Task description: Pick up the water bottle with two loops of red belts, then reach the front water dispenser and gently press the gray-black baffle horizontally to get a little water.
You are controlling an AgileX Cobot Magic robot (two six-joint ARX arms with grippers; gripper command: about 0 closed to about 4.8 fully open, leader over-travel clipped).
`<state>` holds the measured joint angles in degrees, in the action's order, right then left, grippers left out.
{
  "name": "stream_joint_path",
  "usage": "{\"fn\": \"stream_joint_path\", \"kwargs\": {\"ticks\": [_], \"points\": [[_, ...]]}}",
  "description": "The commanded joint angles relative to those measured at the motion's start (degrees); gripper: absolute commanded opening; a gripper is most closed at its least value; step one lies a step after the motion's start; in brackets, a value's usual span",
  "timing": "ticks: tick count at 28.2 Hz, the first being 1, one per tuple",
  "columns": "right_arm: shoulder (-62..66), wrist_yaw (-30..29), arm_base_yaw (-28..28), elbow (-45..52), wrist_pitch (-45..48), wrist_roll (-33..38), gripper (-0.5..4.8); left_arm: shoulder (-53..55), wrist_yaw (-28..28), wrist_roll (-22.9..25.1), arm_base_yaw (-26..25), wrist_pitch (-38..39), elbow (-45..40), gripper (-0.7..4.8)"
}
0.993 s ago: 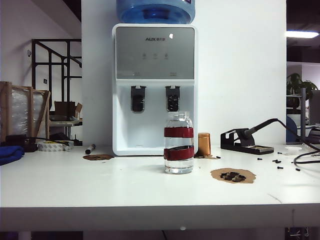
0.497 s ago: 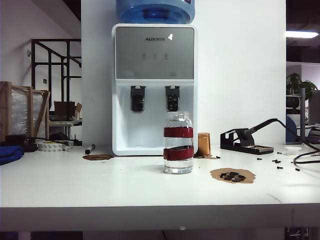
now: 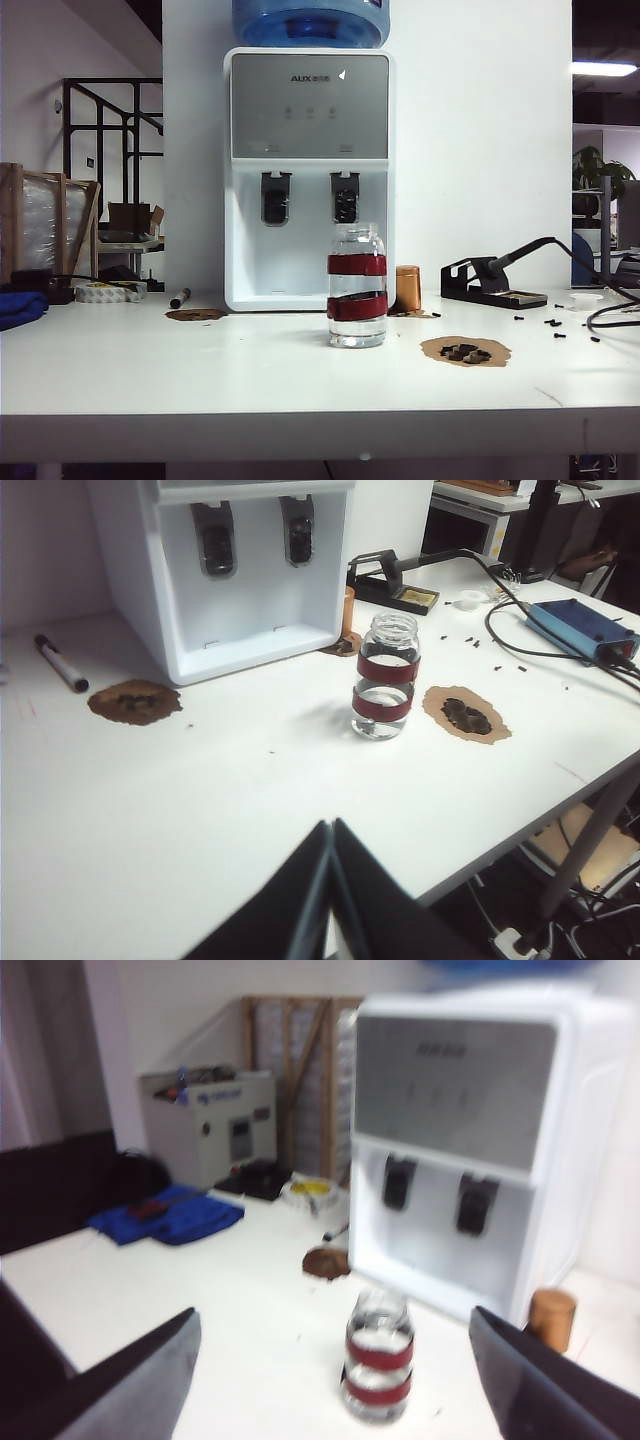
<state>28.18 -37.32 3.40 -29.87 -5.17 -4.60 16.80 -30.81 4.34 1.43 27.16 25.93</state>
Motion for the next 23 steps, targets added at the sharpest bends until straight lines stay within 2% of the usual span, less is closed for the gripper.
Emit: {"fn": "stream_joint_path", "kwargs": {"ticks": [1,5,7,11,13,17,23], "points": [[0.24,1.36,1.38,6.36,8.02,1.77,4.79,0.13,-0.02,-0.44,0.17,0.42,0.24,-0.04],[0.26,3.98,3.23,16.52,23.45,5.03,4.79,1.46,0.02,-0.44,0.17,-3.30,0.22,-0.04],[0.46,6.40,4.26,18.69,26.08,5.53,4.79,2.69,0.24,-0.44,0.20,-4.04,0.22,-0.04],[3.23,10.64,7.78,20.20,27.36,5.73,4.79,6.05,0.66,-0.44,0.37,-5.79,0.20,-0.05],[6.29,11.54,10.16,20.41,29.22,5.62,4.79,8.81,2.80,-0.44,1.31,-7.93,0.20,-0.04],[13.84,14.10,13.53,20.41,35.15,5.29,4.79,12.74,5.29,-0.46,4.31,-11.28,0.20,-0.04],[28.85,14.03,13.94,20.22,49.16,7.67,4.79,13.68,8.39,-0.94,8.57,-17.00,0.22,-0.05]]}}
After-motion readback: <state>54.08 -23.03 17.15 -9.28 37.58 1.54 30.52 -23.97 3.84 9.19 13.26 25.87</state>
